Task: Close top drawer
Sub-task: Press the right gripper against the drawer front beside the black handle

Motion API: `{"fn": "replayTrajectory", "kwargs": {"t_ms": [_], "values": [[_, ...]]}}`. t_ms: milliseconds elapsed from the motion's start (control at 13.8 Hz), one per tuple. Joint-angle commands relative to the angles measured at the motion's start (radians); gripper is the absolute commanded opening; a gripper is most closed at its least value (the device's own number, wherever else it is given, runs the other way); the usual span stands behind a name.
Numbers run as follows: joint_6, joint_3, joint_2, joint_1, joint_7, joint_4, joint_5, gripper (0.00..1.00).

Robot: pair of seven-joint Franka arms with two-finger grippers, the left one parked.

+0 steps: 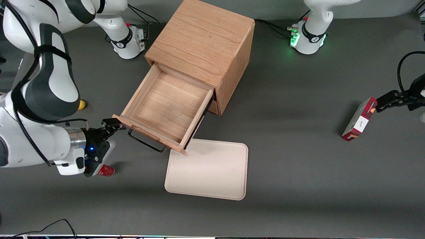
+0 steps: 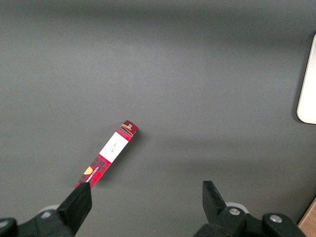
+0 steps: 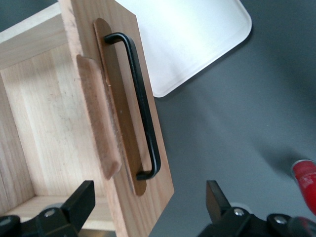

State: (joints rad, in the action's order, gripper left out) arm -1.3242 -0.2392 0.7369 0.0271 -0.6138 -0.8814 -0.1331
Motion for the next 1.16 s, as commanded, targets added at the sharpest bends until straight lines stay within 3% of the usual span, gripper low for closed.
{"fn": "replayTrajectory", "kwargs": {"t_ms": [0, 1091], "values": [[-0.035, -0.005, 0.007, -0.001, 0.029, -0.037, -0.022, 1.0], [-0.158, -0.009, 0.044, 0.016, 0.117, -0.086, -0.016, 1.0]]}}
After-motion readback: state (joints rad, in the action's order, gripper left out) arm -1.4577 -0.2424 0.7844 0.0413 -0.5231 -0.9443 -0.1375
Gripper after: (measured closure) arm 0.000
